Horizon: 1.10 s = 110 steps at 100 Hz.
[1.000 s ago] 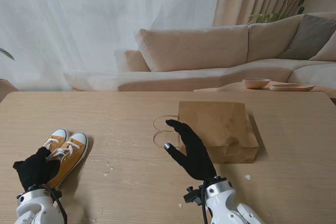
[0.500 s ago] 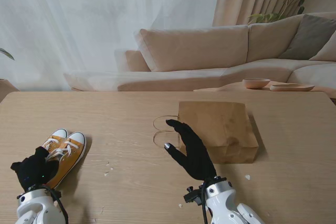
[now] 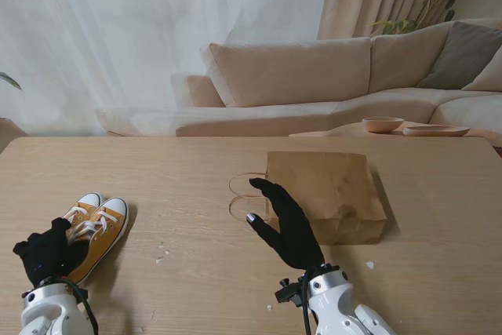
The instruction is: Bag the shoes
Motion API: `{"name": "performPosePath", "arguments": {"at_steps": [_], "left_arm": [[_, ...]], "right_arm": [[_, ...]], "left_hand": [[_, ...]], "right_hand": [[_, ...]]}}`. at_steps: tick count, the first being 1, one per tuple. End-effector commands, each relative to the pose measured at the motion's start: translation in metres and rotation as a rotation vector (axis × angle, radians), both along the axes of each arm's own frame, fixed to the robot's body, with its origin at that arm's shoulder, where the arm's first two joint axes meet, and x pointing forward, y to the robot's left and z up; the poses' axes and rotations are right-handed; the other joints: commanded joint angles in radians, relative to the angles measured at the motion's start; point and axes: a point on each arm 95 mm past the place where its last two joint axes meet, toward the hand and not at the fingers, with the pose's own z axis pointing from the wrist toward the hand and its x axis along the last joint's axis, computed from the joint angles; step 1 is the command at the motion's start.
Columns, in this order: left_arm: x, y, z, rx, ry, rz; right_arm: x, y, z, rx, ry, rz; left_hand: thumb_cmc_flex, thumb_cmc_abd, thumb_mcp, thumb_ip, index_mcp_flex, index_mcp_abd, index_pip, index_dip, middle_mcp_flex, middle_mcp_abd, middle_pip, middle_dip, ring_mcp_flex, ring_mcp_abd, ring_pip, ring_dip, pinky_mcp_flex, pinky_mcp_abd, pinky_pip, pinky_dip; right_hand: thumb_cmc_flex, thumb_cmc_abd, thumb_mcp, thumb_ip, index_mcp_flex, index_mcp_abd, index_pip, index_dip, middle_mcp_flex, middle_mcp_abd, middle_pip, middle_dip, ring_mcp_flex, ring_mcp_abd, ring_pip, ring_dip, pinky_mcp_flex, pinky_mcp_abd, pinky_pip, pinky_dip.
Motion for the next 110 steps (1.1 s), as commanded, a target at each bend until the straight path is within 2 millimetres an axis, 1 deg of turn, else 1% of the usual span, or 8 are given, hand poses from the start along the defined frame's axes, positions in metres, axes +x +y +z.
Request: {"name": "performPosePath", "arguments": {"at_steps": [1,8,23,84,91,96,104,110], "left_arm": [[0.000,-0.001,0.006,-0.004,-0.008,-0.015],[0.001,-0.001,0.008,-0.003,-0.015,-0.017],[0.001,0.002,0.011,0.014,-0.020,-0.006],[-0.009,0.006,0.007,0.053,0.050,0.008],[-0.009,0.006,0.006,0.056,0.049,0.013],[-0.009,0.007,0.006,0.059,0.052,0.015],[-0.010,0.008,0.006,0.066,0.051,0.014],[-0.011,0.009,0.007,0.077,0.057,0.009]], "right_arm": [[-0.003,0.004,0.001,0.011,0.008,0.008],[-0.003,0.004,0.001,0.010,0.007,0.008],[-0.004,0.003,0.001,0.011,0.006,0.006],[-0.004,0.005,0.001,0.010,0.005,0.009],[-0.004,0.004,0.001,0.010,0.004,0.007],[-0.004,0.004,0.002,0.010,0.004,0.007],[-0.004,0.004,0.002,0.010,0.004,0.007],[-0.004,0.004,0.002,0.010,0.004,0.007]], "left_hand": [[0.036,0.013,0.036,0.008,-0.037,-0.006,-0.023,0.007,0.015,-0.032,0.006,0.026,-0.009,-0.011,-0.007,0.022,-0.012,-0.023,-0.021,0.026],[0.128,-0.006,0.017,0.013,-0.040,0.007,-0.035,0.002,0.061,-0.049,-0.051,0.057,0.020,-0.012,-0.002,0.019,-0.010,-0.020,-0.012,0.076],[0.205,-0.014,0.050,0.013,-0.054,0.020,-0.045,-0.009,0.072,-0.064,-0.064,0.046,0.038,-0.014,0.002,0.011,-0.006,-0.019,0.023,0.089],[0.147,-0.049,0.098,0.009,-0.120,0.035,-0.046,-0.028,0.050,-0.066,0.089,-0.045,0.053,-0.042,0.062,0.038,-0.010,-0.018,0.060,0.061],[0.108,-0.057,0.091,0.013,-0.142,0.020,-0.052,-0.030,0.005,-0.094,0.138,-0.019,0.017,-0.061,0.056,0.041,-0.010,-0.025,0.048,0.055],[0.041,-0.065,0.074,0.019,-0.173,0.000,-0.059,-0.029,-0.068,-0.102,0.146,0.019,-0.043,-0.078,0.036,0.045,-0.010,-0.034,0.007,0.043],[-0.099,-0.041,0.144,0.027,-0.222,-0.039,-0.084,-0.021,-0.231,-0.109,0.146,0.049,-0.144,-0.103,-0.017,0.054,-0.011,-0.052,-0.101,0.064],[-0.190,-0.006,0.199,0.077,-0.223,-0.064,-0.090,-0.001,-0.335,-0.115,0.150,-0.035,-0.213,-0.133,-0.068,0.052,-0.013,-0.072,-0.206,0.115]], "right_hand": [[-0.018,0.001,-0.005,-0.042,0.006,-0.031,0.005,0.011,-0.018,-0.018,0.011,0.004,-0.006,-0.015,0.007,0.008,0.004,0.000,0.016,0.014],[-0.018,0.001,-0.005,-0.042,0.007,-0.031,0.005,0.011,-0.018,-0.018,0.010,0.003,-0.005,-0.016,0.008,0.008,0.004,-0.001,0.017,0.014],[-0.018,-0.001,-0.005,-0.042,0.009,-0.030,0.006,0.012,-0.017,-0.018,0.010,0.003,-0.005,-0.015,0.010,0.008,0.006,0.001,0.018,0.014],[-0.018,0.000,-0.004,-0.042,0.008,-0.032,0.005,0.011,-0.018,-0.018,0.010,0.003,-0.004,-0.015,0.013,0.009,0.006,0.002,0.020,0.016],[-0.018,0.001,-0.004,-0.042,0.008,-0.031,0.005,0.011,-0.018,-0.018,0.010,0.003,-0.004,-0.015,0.013,0.009,0.006,0.002,0.020,0.016],[-0.018,0.000,-0.004,-0.042,0.008,-0.032,0.005,0.011,-0.017,-0.019,0.011,0.003,-0.004,-0.015,0.013,0.009,0.006,0.002,0.020,0.016],[-0.018,0.001,-0.004,-0.042,0.008,-0.031,0.006,0.011,-0.018,-0.018,0.011,0.003,-0.004,-0.014,0.015,0.009,0.007,0.003,0.020,0.016],[-0.018,0.000,-0.004,-0.042,0.008,-0.032,0.005,0.011,-0.018,-0.018,0.010,0.003,-0.004,-0.014,0.015,0.009,0.007,0.003,0.020,0.016]]}}
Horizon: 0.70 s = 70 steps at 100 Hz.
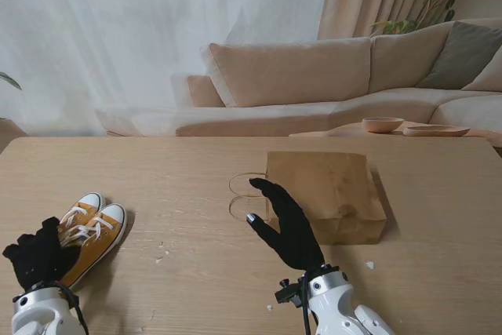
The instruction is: Bag the shoes
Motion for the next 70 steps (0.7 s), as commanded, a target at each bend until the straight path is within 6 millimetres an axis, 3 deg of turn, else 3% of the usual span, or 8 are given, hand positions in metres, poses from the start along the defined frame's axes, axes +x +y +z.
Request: {"name": "performPosePath", "arguments": {"at_steps": [1,6,16,22,34,39,59,70], "left_arm": [[-0.002,0.001,0.002,0.009,0.014,-0.008],[-0.003,0.002,0.003,0.013,0.019,-0.012],[-0.006,0.004,0.005,0.030,0.036,-0.018],[-0.008,0.006,0.005,0.034,0.046,-0.021],[-0.011,0.010,0.006,0.026,0.055,-0.023],[-0.012,0.011,0.006,0.015,0.060,-0.023],[-0.013,0.015,0.005,-0.010,0.101,-0.027],[-0.013,0.016,0.003,-0.017,0.117,-0.028]], "right_arm": [[-0.003,0.004,0.001,0.009,0.006,0.009],[-0.003,0.004,0.001,0.009,0.006,0.008],[-0.003,0.004,0.001,0.009,0.006,0.008],[-0.003,0.004,0.001,0.009,0.006,0.009],[-0.003,0.004,0.001,0.009,0.006,0.009],[-0.003,0.004,0.002,0.010,0.006,0.010],[-0.002,0.005,0.002,0.011,0.005,0.009],[-0.002,0.005,0.002,0.011,0.005,0.008]], "left_hand": [[-0.094,0.044,0.058,0.056,-0.040,-0.044,-0.005,0.024,-0.107,-0.031,0.023,-0.062,-0.089,-0.039,-0.060,0.025,-0.013,-0.038,-0.114,0.053],[-0.118,0.037,0.051,0.054,-0.016,-0.059,-0.009,0.034,-0.205,-0.041,-0.032,-0.089,-0.123,-0.072,-0.170,-0.013,-0.022,-0.064,-0.233,0.071],[-0.168,0.019,0.050,0.043,0.007,-0.050,-0.024,0.038,-0.357,-0.082,-0.205,-0.218,-0.152,-0.144,-0.553,-0.042,-0.042,-0.114,-0.509,0.210],[-0.186,0.014,0.045,0.041,-0.002,-0.051,-0.047,0.031,-0.356,-0.094,-0.348,-0.313,-0.175,-0.166,-0.678,-0.064,-0.024,-0.121,-0.579,0.146],[-0.213,0.011,0.043,0.035,0.025,-0.030,-0.086,0.011,-0.362,-0.093,-0.455,-0.368,-0.174,-0.173,-0.725,-0.096,-0.016,-0.125,-0.605,0.076],[-0.221,0.011,0.042,0.032,0.076,0.000,-0.091,0.007,-0.362,-0.088,-0.492,-0.392,-0.167,-0.176,-0.737,-0.158,-0.011,-0.127,-0.619,0.033],[-0.207,0.037,0.019,0.031,0.329,0.073,-0.014,0.043,-0.359,-0.083,-0.481,-0.404,-0.164,-0.179,-0.739,-0.226,-0.007,-0.136,-0.627,-0.020],[-0.201,0.046,0.007,0.034,0.354,0.071,-0.070,0.021,-0.357,-0.088,-0.480,-0.425,-0.165,-0.181,-0.736,-0.246,-0.007,-0.140,-0.625,-0.038]], "right_hand": [[-0.018,0.000,-0.004,-0.042,0.008,-0.032,0.005,0.011,-0.019,-0.017,0.010,0.003,-0.003,-0.015,0.004,0.008,0.000,-0.007,0.012,0.016],[-0.019,0.000,-0.004,-0.042,0.008,-0.031,0.005,0.011,-0.018,-0.017,0.010,0.003,-0.004,-0.015,0.005,0.008,0.000,-0.007,0.012,0.016],[-0.018,0.000,-0.004,-0.042,0.008,-0.032,0.005,0.011,-0.018,-0.014,0.010,0.003,-0.004,-0.012,0.005,0.009,0.000,-0.007,0.012,0.016],[-0.018,0.000,-0.004,-0.042,0.008,-0.031,0.005,0.011,-0.018,-0.013,0.010,0.003,-0.003,-0.013,0.007,0.009,0.000,-0.006,0.012,0.016],[-0.018,-0.001,-0.003,-0.042,0.008,-0.032,0.006,0.011,-0.018,-0.012,0.009,0.003,-0.003,-0.012,0.010,0.010,0.000,-0.006,0.013,0.016],[-0.018,-0.001,-0.003,-0.042,0.008,-0.031,0.005,0.011,-0.019,-0.012,0.009,0.003,-0.004,-0.011,0.010,0.010,0.000,-0.006,0.013,0.016],[-0.019,-0.001,-0.003,-0.042,0.008,-0.031,0.006,0.011,-0.019,-0.012,0.008,0.002,-0.003,-0.012,0.013,0.011,0.001,-0.006,0.013,0.016],[-0.019,-0.001,-0.003,-0.042,0.007,-0.032,0.006,0.011,-0.019,-0.012,0.007,0.001,-0.003,-0.011,0.014,0.011,0.001,-0.006,0.013,0.016]]}}
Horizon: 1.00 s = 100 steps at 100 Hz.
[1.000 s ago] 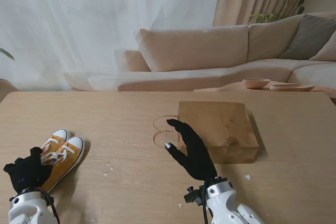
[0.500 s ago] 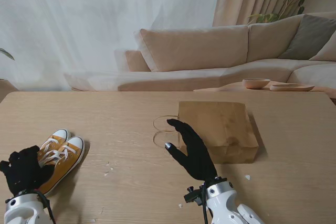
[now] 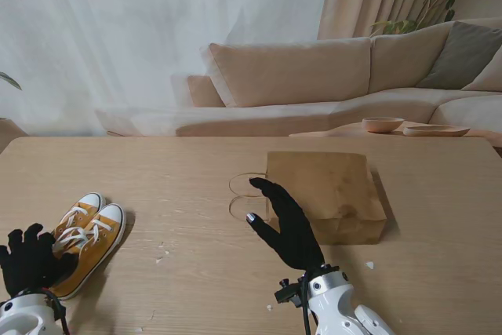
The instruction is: Bag the shoes
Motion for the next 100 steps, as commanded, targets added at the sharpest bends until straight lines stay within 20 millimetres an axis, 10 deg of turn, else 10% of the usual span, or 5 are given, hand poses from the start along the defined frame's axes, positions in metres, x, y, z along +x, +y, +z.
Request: {"name": "performPosePath", "arguments": {"at_steps": [1,43,75,100], "left_arm": [[0.000,-0.002,0.000,-0.008,0.012,-0.003],[0.000,0.000,-0.006,-0.012,0.073,0.026],[0.009,-0.002,-0.017,-0.037,0.095,0.018],[0.016,0.000,-0.022,-0.059,0.056,0.010]], "right_arm": [[-0.002,0.004,0.001,0.008,0.007,0.008],[-0.002,0.005,0.001,0.008,0.009,0.009],[-0.001,0.004,0.000,0.005,0.012,0.007],[-0.001,0.004,-0.001,0.000,0.016,0.010]], "left_hand": [[-0.005,0.026,-0.015,0.004,0.027,0.008,-0.038,-0.012,-0.022,-0.027,0.003,-0.019,-0.026,-0.019,-0.023,-0.022,0.004,-0.022,-0.035,-0.014],[-0.002,0.052,-0.057,0.011,0.110,0.005,-0.277,-0.156,-0.023,-0.022,-0.035,-0.067,-0.024,-0.022,-0.031,-0.053,0.004,-0.025,-0.036,-0.036],[0.020,0.038,-0.049,0.012,0.000,-0.202,-0.216,-0.095,-0.030,-0.056,-0.062,-0.055,-0.021,-0.031,-0.032,-0.097,0.012,-0.038,-0.056,-0.085],[0.143,0.001,-0.209,-0.057,0.232,-0.256,0.099,-0.038,0.016,-0.100,0.053,-0.042,-0.024,-0.032,-0.022,-0.051,0.016,-0.064,-0.053,-0.114]], "right_hand": [[-0.018,-0.001,-0.003,-0.042,0.007,-0.032,0.005,0.011,-0.019,-0.011,0.007,0.001,-0.002,-0.012,0.012,0.011,0.001,-0.006,0.013,0.015],[-0.018,-0.001,-0.002,-0.042,0.006,-0.033,0.005,0.011,-0.019,-0.012,0.004,0.000,-0.002,-0.011,0.015,0.012,0.000,-0.006,0.013,0.015],[-0.018,-0.002,-0.002,-0.042,0.007,-0.032,0.005,0.011,-0.019,-0.012,0.004,0.000,-0.002,-0.011,0.017,0.013,0.001,-0.006,0.013,0.016],[-0.019,-0.001,-0.002,-0.042,0.006,-0.034,0.005,0.012,-0.019,-0.012,0.003,0.000,-0.001,-0.009,0.020,0.014,0.001,-0.001,0.013,0.016]]}}
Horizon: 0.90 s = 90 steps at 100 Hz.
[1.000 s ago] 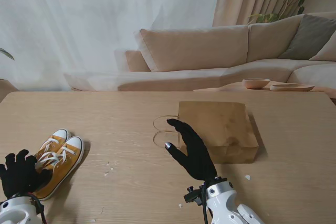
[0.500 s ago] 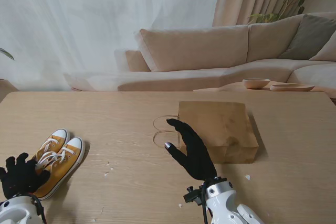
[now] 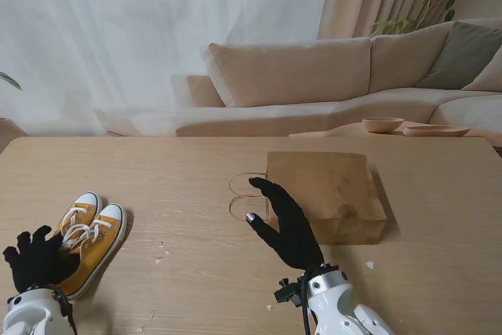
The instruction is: Bag the shoes
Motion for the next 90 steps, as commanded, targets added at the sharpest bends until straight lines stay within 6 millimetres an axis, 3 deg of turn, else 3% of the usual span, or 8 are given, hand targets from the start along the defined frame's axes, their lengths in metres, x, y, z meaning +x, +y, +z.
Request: {"name": "performPosePath", "arguments": {"at_steps": [1,11,15,21,51,66,70,90], "left_arm": [[0.002,-0.003,-0.003,-0.014,0.012,-0.011],[0.004,-0.001,-0.003,-0.001,0.023,-0.017],[0.005,-0.001,-0.002,0.003,0.029,-0.018],[0.007,-0.001,-0.002,0.005,0.035,-0.020],[0.020,-0.007,-0.008,0.006,0.076,-0.031],[0.025,-0.013,-0.016,-0.024,0.064,-0.047],[0.026,-0.014,-0.018,-0.042,0.049,-0.044],[0.032,-0.020,-0.025,-0.153,-0.088,-0.082]], "right_arm": [[-0.002,0.004,-0.001,0.003,0.012,0.009],[-0.001,0.004,0.000,0.001,0.012,0.007],[-0.001,0.004,0.000,0.000,0.012,0.007],[-0.001,0.004,-0.001,-0.001,0.012,0.007],[0.000,0.005,-0.001,-0.006,0.014,0.014],[0.000,0.005,-0.001,-0.006,0.013,0.011],[0.000,0.005,-0.001,-0.007,0.013,0.011],[0.000,0.005,-0.001,-0.008,0.015,0.013]], "left_hand": [[0.044,-0.012,-0.058,-0.027,0.092,-0.064,0.086,-0.011,0.015,-0.048,0.033,-0.002,-0.024,-0.026,-0.011,0.022,0.004,-0.026,-0.040,-0.004],[-0.031,0.006,-0.002,-0.027,0.097,-0.018,0.027,-0.025,0.008,-0.053,0.036,-0.017,-0.024,-0.027,-0.014,0.020,0.005,-0.028,-0.041,-0.011],[-0.102,0.026,0.073,0.024,0.059,0.029,-0.064,-0.038,-0.011,-0.048,0.022,-0.026,-0.022,-0.029,-0.018,0.008,0.005,-0.026,-0.044,-0.017],[-0.127,0.024,0.089,0.028,-0.026,0.080,-0.174,-0.068,-0.020,-0.027,-0.022,-0.043,-0.020,-0.030,-0.023,-0.013,0.005,-0.021,-0.049,-0.026],[-0.087,0.036,0.101,0.034,-0.129,-0.009,-0.255,-0.093,-0.033,-0.028,-0.071,-0.034,-0.019,-0.036,-0.029,-0.041,0.007,-0.025,-0.057,-0.042],[0.070,0.121,0.065,0.048,-0.109,-0.171,-0.259,-0.112,-0.024,-0.057,-0.083,-0.043,-0.017,-0.051,-0.022,-0.051,0.013,-0.049,-0.060,-0.065],[0.197,0.155,-0.039,0.018,-0.075,-0.194,-0.247,-0.111,-0.020,-0.054,-0.050,-0.038,-0.018,-0.053,-0.018,-0.037,0.013,-0.053,-0.058,-0.069],[0.507,0.253,-0.293,0.043,0.098,-0.135,-0.130,-0.117,0.013,-0.030,0.050,-0.038,-0.020,-0.058,-0.010,0.026,0.015,-0.064,-0.053,-0.070]], "right_hand": [[-0.019,-0.001,-0.002,-0.042,0.006,-0.034,0.005,0.012,-0.019,-0.012,0.003,0.000,0.000,-0.008,0.010,0.010,0.002,-0.001,0.014,0.016],[-0.019,-0.002,-0.002,-0.042,0.006,-0.034,0.005,0.012,-0.019,-0.012,0.004,0.000,0.001,-0.007,0.014,0.012,0.001,0.000,0.013,0.016],[-0.019,-0.001,-0.002,-0.042,0.006,-0.035,0.005,0.012,-0.018,-0.013,0.004,0.000,0.001,-0.006,0.016,0.013,0.001,0.001,0.014,0.016],[-0.019,-0.001,-0.002,-0.042,0.006,-0.034,0.005,0.012,-0.018,-0.013,0.004,0.000,0.002,-0.006,0.018,0.014,0.001,0.001,0.014,0.016],[-0.019,-0.001,-0.001,-0.042,0.006,-0.035,0.005,0.012,-0.019,-0.013,0.004,0.000,0.004,-0.001,0.031,0.019,0.003,0.004,0.014,0.016],[-0.017,-0.002,0.000,-0.041,0.007,-0.035,0.006,0.012,-0.017,-0.013,0.007,0.002,0.005,-0.001,0.039,0.022,0.005,0.005,0.015,0.016],[-0.017,-0.002,0.000,-0.041,0.007,-0.034,0.005,0.012,-0.017,-0.013,0.008,0.002,0.005,0.000,0.041,0.022,0.005,0.005,0.015,0.016],[-0.016,-0.002,0.001,-0.040,0.007,-0.035,0.005,0.012,-0.018,-0.011,0.012,0.004,0.004,0.000,0.047,0.024,0.005,0.006,0.014,0.015]]}}
